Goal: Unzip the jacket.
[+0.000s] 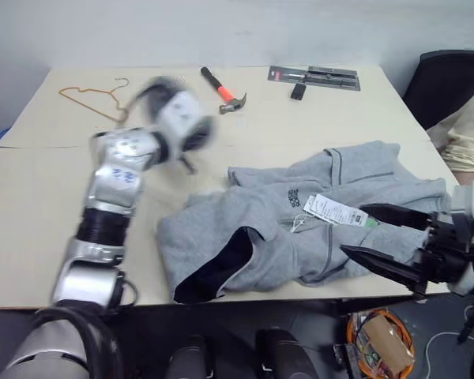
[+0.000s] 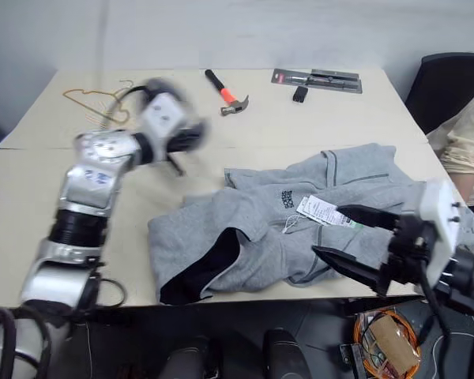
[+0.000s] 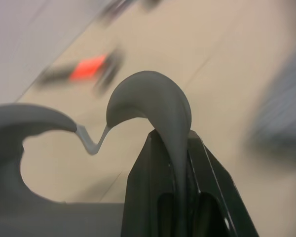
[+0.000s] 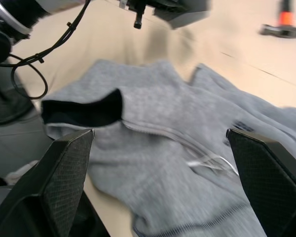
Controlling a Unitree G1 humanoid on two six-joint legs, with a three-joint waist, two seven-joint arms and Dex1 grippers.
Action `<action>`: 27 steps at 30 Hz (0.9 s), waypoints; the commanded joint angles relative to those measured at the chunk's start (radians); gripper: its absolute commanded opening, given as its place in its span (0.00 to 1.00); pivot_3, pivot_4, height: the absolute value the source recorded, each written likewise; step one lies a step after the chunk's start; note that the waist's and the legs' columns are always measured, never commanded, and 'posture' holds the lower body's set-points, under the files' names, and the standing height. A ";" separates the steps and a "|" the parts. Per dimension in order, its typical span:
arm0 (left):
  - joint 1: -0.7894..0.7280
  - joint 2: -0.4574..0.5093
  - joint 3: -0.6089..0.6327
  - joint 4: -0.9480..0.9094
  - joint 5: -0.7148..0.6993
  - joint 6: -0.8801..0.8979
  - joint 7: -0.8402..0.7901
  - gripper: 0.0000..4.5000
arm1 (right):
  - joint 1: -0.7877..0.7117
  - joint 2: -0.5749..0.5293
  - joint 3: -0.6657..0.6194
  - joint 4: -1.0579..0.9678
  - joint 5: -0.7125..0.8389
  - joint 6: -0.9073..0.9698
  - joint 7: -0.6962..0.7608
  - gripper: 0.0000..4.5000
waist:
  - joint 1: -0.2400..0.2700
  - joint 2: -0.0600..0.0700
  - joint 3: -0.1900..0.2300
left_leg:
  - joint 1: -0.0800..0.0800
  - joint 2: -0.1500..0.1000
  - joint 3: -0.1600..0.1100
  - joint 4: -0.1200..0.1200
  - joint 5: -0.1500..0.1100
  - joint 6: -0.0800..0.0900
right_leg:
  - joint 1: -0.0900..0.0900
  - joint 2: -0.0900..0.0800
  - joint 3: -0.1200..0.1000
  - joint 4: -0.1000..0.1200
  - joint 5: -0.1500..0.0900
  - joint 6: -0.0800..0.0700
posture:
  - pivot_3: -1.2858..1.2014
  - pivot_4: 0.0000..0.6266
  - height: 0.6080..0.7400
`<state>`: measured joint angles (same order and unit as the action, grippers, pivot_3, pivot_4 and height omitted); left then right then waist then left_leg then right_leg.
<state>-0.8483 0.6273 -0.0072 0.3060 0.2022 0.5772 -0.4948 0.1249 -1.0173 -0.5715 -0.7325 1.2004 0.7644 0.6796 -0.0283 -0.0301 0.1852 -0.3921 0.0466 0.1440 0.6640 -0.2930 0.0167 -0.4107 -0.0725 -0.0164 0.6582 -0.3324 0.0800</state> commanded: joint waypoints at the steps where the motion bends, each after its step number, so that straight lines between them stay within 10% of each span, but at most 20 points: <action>1: 0.071 0.102 0.125 -0.028 0.020 0.051 0.094 0.00 | -0.100 -0.006 0.113 0.042 -0.043 -0.021 0.036 1.00 | 0.008 -0.001 0.001 | -0.001 0.000 0.000 0.000 0.000 0.000 | 0.000 0.000 -0.001 0.001 0.000 0.000 | 0.52 0.24 1.00; 16: 0.404 0.289 0.353 -0.107 -0.069 0.241 0.078 0.00 | -0.447 0.089 0.424 0.172 -0.180 -0.029 0.186 1.00 | 0.042 -0.008 -0.001 | -0.008 -0.001 -0.003 0.012 -0.004 0.003 | -0.001 -0.006 -0.006 0.000 0.000 0.001 | 0.52 0.24 1.00; 27: 0.362 0.361 0.399 -0.112 -0.138 0.287 0.070 0.69 | -0.420 0.065 0.371 0.175 -0.217 -0.017 0.211 1.00 | 0.026 -0.008 -0.002 | -0.008 0.000 -0.003 0.011 -0.005 0.003 | -0.002 -0.006 -0.007 0.001 0.000 0.000 | 0.52 0.24 1.00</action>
<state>-0.4562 0.9399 0.3460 0.2120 0.0754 0.8612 -0.4218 -0.2956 -0.9338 -0.1454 -0.5438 0.9821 0.7513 0.8825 -0.0023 -0.0382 0.1836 -0.4007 0.0460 0.1415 0.6746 -0.2979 0.0192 -0.4130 -0.0784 -0.0233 0.6589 -0.3321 0.0804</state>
